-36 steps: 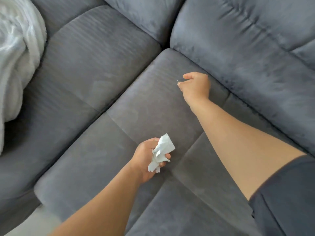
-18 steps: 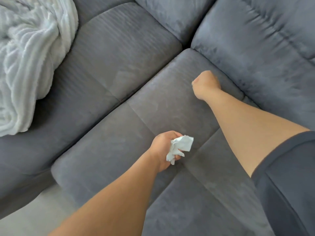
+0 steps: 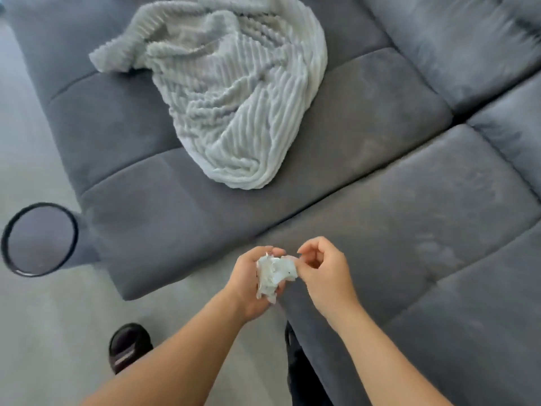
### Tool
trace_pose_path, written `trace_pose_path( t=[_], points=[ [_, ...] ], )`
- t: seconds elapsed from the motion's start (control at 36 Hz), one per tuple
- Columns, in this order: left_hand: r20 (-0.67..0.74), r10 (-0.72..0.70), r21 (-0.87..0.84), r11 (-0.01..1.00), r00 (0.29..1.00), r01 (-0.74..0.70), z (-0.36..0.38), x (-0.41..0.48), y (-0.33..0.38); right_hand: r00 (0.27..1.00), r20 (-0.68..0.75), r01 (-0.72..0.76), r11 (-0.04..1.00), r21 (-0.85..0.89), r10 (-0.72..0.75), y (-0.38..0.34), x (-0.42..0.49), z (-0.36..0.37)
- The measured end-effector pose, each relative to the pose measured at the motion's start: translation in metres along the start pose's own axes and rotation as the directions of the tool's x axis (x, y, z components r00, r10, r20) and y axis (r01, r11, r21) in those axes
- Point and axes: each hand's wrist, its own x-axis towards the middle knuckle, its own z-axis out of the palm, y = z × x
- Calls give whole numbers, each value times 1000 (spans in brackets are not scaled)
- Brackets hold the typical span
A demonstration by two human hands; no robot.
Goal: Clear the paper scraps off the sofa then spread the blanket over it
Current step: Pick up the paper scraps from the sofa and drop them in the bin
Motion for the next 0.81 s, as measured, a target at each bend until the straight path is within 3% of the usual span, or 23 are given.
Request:
trace_pose_path(
  t=[0.17, 0.31, 0.42, 0.53, 0.67, 0.75, 0.81],
  points=[
    [77, 102, -163, 983, 992, -89, -129, -70, 112, 936, 343, 140, 976, -169, -75, -60, 4, 193],
    [41, 110, -253, 963, 993, -97, -253, -99, 208, 909, 389, 290, 898, -331, -150, -91, 22, 360],
    [-56, 179, -340, 922, 982, -187, -378, -117, 290, 899, 414, 314, 868, -385, -142, -101, 50, 510],
    [-253, 191, -272, 927, 948, -259, -499, -134, 350, 914, 407, 196, 880, -432, -4, -104, 80, 634],
    [-591, 239, -63, 939, 770, -339, -581, -128, 380, 975, 131, -94, 870, -483, 178, -96, 112, 713],
    [-672, 175, -131, 928, 719, -349, -616, -110, 380, 976, 42, -156, 822, -547, 213, -87, 128, 738],
    [-634, 108, -283, 889, 766, -360, -623, -96, 377, 960, 85, -175, 809, -561, 266, -80, 137, 748]
  ],
)
